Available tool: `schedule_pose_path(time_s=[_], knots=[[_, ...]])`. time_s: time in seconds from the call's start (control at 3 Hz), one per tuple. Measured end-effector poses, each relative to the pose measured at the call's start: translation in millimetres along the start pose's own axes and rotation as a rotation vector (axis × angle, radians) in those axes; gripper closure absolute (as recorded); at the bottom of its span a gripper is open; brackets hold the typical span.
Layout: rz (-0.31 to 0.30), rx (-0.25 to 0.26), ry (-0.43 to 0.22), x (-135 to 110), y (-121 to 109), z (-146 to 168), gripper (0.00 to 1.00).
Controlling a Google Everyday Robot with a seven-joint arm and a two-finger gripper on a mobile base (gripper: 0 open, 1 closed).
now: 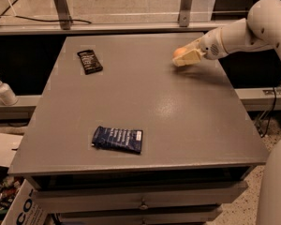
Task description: Move orange near rxbar blueberry
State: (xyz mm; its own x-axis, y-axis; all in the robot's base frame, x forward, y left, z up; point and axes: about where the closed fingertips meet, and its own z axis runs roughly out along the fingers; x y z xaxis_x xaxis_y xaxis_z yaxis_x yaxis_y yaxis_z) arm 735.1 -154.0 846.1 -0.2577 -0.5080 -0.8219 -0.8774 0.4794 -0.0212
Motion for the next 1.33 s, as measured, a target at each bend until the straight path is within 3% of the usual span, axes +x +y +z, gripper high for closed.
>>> schedule_pose_path(time_s=[0.33, 0.67, 1.0, 1.33], knots=[[-0.038, -0.067, -0.008, -7.6, 30.9, -16.6, 1.0], [-0.077, -0.189, -0.011, -10.1, 81.5, -32.3, 1.0], [-0.077, -0.189, -0.012, -10.1, 81.6, -32.1, 1.0], [-0.085, -0.236, -0.032, -16.0, 91.0, -23.0, 1.0]])
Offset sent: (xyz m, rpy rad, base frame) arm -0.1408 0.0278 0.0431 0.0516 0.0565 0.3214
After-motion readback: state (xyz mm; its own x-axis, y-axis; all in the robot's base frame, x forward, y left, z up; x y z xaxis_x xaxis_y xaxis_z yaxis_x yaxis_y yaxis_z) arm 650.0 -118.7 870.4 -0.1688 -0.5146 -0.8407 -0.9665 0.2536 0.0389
